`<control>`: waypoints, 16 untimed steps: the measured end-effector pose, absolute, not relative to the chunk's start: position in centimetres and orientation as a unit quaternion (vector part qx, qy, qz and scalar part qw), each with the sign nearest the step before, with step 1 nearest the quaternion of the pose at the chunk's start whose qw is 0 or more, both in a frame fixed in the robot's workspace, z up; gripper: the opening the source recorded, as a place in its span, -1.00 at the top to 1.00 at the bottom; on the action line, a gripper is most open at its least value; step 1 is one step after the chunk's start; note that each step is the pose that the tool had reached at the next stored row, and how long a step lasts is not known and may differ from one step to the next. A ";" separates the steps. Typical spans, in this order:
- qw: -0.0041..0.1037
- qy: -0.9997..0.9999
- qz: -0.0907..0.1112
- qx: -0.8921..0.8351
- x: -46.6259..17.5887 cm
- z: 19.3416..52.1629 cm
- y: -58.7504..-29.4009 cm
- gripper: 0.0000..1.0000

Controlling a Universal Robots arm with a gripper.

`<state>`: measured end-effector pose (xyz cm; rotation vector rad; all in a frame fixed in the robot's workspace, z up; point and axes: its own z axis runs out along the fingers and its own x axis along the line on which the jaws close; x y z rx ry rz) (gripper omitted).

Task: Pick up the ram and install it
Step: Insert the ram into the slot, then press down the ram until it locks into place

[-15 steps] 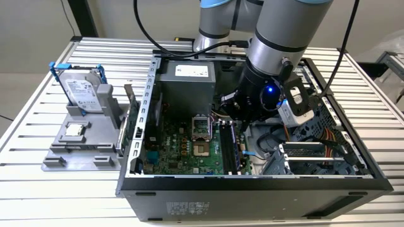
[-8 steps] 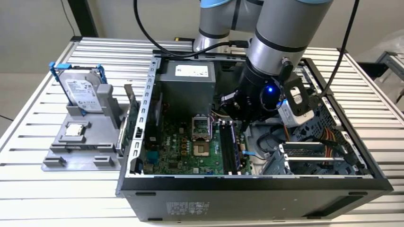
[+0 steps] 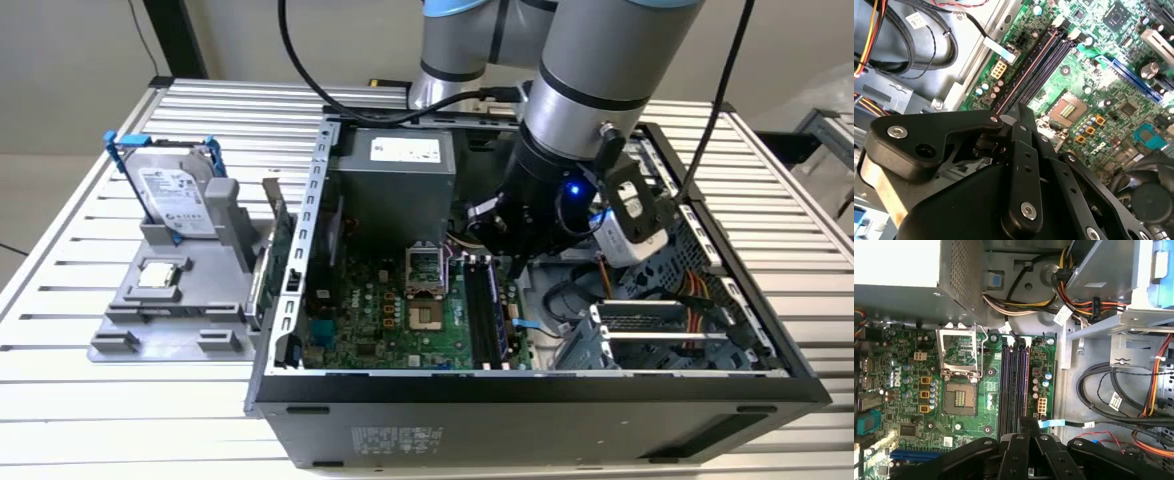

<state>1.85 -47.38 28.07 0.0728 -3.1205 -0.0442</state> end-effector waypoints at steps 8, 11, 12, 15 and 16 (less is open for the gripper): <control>0.011 -0.997 -0.014 0.080 1.8 28.1 -47.4 1.00; 0.011 -0.995 -0.013 0.103 1.8 28.1 -47.4 1.00; 0.011 -0.994 -0.013 0.110 1.8 28.1 -47.4 1.00; 0.011 -0.991 -0.013 0.132 1.8 28.1 -47.4 1.00; 0.012 -0.990 -0.013 0.139 1.8 28.1 -47.4 1.00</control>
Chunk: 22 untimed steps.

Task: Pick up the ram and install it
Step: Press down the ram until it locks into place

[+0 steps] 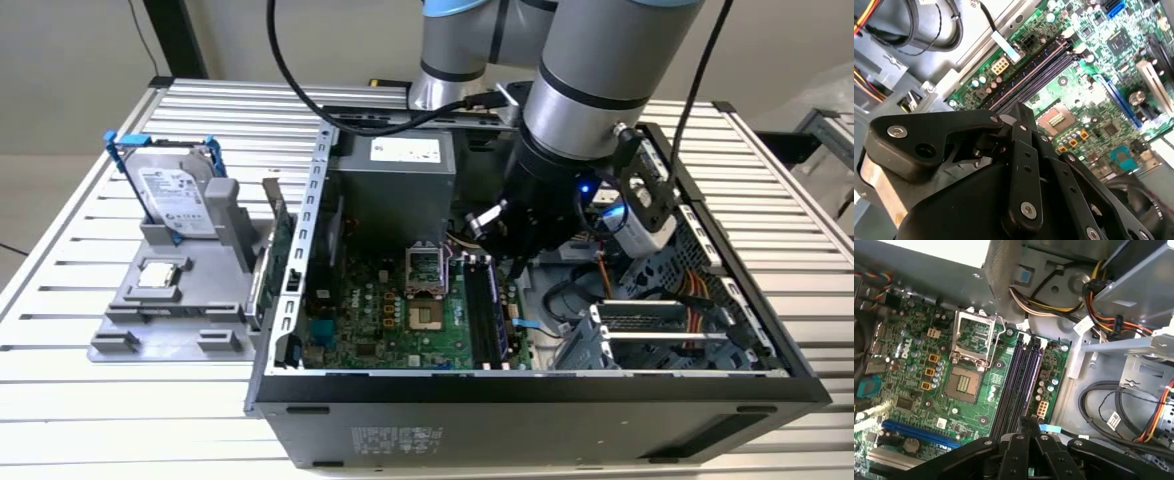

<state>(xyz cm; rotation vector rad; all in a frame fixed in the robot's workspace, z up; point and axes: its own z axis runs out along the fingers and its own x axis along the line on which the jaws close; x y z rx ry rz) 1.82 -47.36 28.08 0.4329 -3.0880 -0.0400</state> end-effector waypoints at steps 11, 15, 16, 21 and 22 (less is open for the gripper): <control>0.012 -0.978 -0.012 0.208 1.8 28.1 -47.4 1.00; 0.013 -0.974 -0.012 0.226 1.7 28.1 -47.4 1.00; 0.013 -0.973 -0.012 0.230 1.7 28.1 -47.3 1.00; 0.013 -0.969 -0.011 0.248 1.7 28.1 -47.3 1.00; 0.013 -0.967 -0.011 0.253 1.7 28.1 -47.3 1.00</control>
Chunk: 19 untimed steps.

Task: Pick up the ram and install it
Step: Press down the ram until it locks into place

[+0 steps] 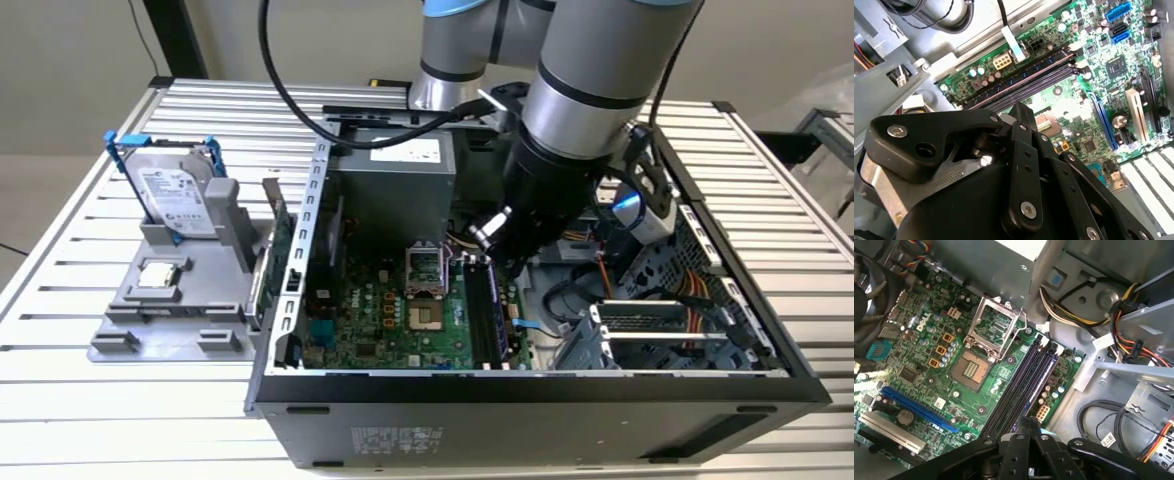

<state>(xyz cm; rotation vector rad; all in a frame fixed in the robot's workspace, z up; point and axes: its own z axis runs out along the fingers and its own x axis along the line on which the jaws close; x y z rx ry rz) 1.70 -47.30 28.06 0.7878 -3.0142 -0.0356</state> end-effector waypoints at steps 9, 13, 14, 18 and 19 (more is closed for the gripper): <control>0.014 -0.956 -0.011 0.294 1.7 28.0 -47.2 1.00; 0.014 -0.953 -0.010 0.303 1.6 28.0 -47.2 1.00; 0.014 -0.952 -0.010 0.305 1.6 28.0 -47.2 1.00; 0.014 -0.947 -0.010 0.321 1.6 27.9 -47.2 1.00; 0.014 -0.945 -0.010 0.326 1.6 27.9 -47.2 1.00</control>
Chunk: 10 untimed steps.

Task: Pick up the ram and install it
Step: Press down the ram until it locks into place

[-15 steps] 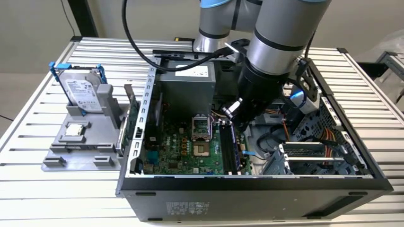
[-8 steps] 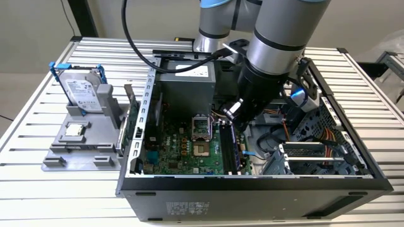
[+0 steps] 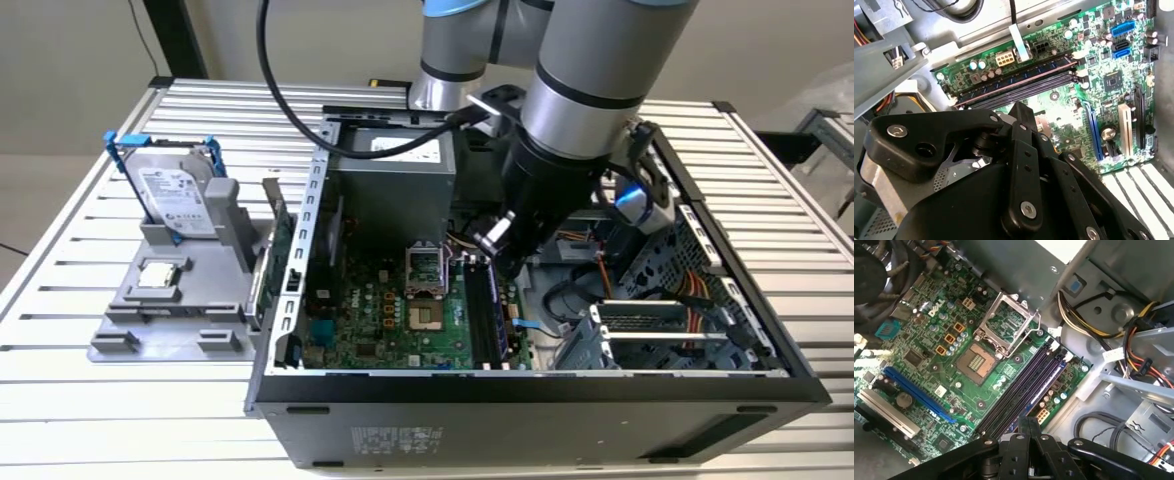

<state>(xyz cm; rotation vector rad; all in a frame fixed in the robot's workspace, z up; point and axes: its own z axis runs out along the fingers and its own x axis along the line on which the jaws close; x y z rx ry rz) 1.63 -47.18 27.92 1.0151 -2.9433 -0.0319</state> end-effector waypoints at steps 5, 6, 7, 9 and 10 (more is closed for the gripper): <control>0.014 -0.935 -0.010 0.354 1.6 27.9 -47.1 1.00; 0.014 -0.933 -0.010 0.359 1.6 27.9 -47.1 1.00; 0.014 -0.931 -0.010 0.364 1.6 27.9 -47.1 1.00; 0.015 -0.927 -0.009 0.374 1.6 27.9 -47.0 1.00; 0.015 -0.925 -0.009 0.379 1.6 27.8 -47.0 1.00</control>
